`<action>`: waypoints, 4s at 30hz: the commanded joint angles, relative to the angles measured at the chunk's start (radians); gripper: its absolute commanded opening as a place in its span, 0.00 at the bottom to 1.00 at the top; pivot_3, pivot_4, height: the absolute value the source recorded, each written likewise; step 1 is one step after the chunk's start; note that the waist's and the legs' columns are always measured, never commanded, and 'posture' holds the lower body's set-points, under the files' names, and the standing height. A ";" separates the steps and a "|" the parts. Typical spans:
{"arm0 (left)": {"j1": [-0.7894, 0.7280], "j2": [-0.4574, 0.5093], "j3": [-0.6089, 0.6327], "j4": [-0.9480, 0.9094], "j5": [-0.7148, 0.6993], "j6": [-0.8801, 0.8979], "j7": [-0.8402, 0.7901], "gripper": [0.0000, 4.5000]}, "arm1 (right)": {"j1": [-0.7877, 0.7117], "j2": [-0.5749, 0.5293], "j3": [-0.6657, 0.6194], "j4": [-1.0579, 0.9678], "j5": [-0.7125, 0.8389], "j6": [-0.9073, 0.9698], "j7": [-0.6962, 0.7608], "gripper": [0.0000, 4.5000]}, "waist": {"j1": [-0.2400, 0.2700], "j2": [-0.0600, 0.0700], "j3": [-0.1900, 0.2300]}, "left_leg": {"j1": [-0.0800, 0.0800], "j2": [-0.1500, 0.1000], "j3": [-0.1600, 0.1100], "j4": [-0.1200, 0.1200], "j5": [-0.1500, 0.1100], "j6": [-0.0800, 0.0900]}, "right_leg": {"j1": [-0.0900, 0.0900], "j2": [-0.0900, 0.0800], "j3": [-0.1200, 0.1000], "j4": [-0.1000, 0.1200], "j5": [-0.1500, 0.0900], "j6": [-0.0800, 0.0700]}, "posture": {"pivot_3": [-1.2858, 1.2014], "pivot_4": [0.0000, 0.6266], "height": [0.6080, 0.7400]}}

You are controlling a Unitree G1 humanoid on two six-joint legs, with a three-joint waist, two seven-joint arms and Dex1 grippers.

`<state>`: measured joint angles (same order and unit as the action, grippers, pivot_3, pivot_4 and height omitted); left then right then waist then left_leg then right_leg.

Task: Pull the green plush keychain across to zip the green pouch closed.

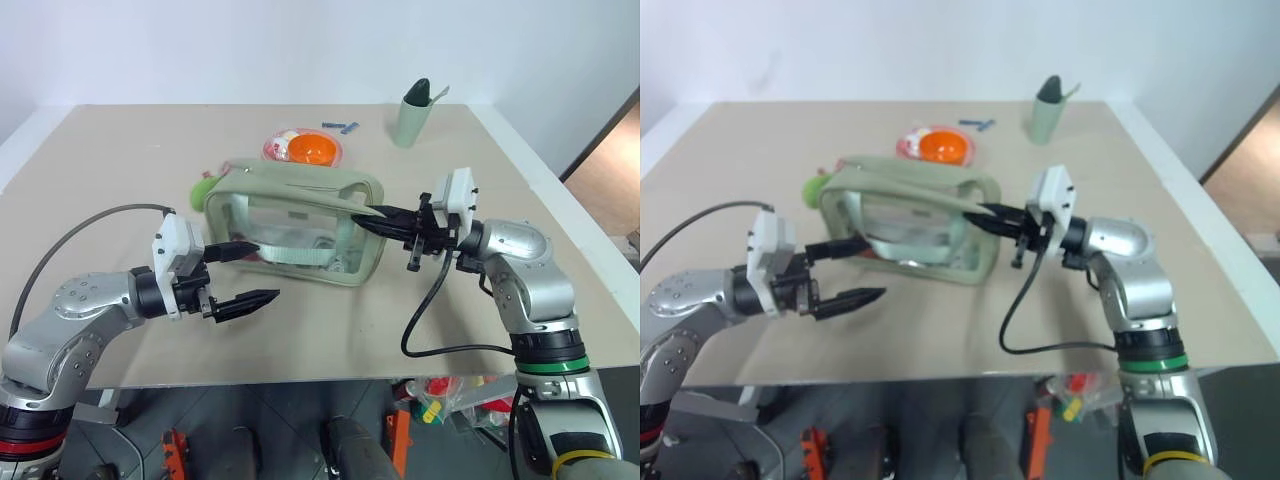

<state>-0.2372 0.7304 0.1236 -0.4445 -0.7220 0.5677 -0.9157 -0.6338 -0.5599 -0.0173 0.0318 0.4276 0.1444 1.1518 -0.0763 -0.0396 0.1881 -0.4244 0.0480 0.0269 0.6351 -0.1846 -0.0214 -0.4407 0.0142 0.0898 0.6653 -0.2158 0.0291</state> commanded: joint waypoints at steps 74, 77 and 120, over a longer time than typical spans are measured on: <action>0.095 -0.032 0.272 0.122 -0.192 0.103 0.169 0.04 | 0.087 -0.044 0.020 -0.091 -0.003 0.107 -0.017 0.00 | -0.007 -0.001 -0.001 | 0.004 0.004 0.001 0.000 0.000 0.000 | 0.001 0.003 -0.001 0.001 0.001 -0.006 | 0.52 0.24 1.00; 0.092 -0.030 0.266 0.119 -0.189 0.106 0.169 0.00 | 0.089 -0.047 0.021 -0.092 -0.004 0.106 -0.018 0.00 | -0.007 -0.001 -0.001 | 0.004 0.004 0.000 0.000 0.000 0.000 | 0.000 0.003 -0.001 0.001 0.001 -0.006 | 0.52 0.24 1.00; -0.504 -0.023 -0.072 0.275 -0.068 0.141 -0.085 0.00 | 0.090 -0.075 0.026 -0.119 -0.018 0.103 -0.028 0.00 | -0.001 -0.002 0.000 | 0.002 0.002 -0.001 0.000 0.000 0.000 | 0.001 0.003 -0.001 0.001 0.004 0.002 | 0.52 0.24 1.00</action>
<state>-0.7470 0.6925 0.0625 -0.1381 -0.8026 0.7182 -0.9721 -0.5415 -0.6295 0.0035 -0.0599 0.4165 0.2577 1.1241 -0.0770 -0.0414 0.1877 -0.4226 0.0501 0.0258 0.6352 -0.1846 -0.0218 -0.4401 0.0176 0.0890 0.6663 -0.2118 0.0309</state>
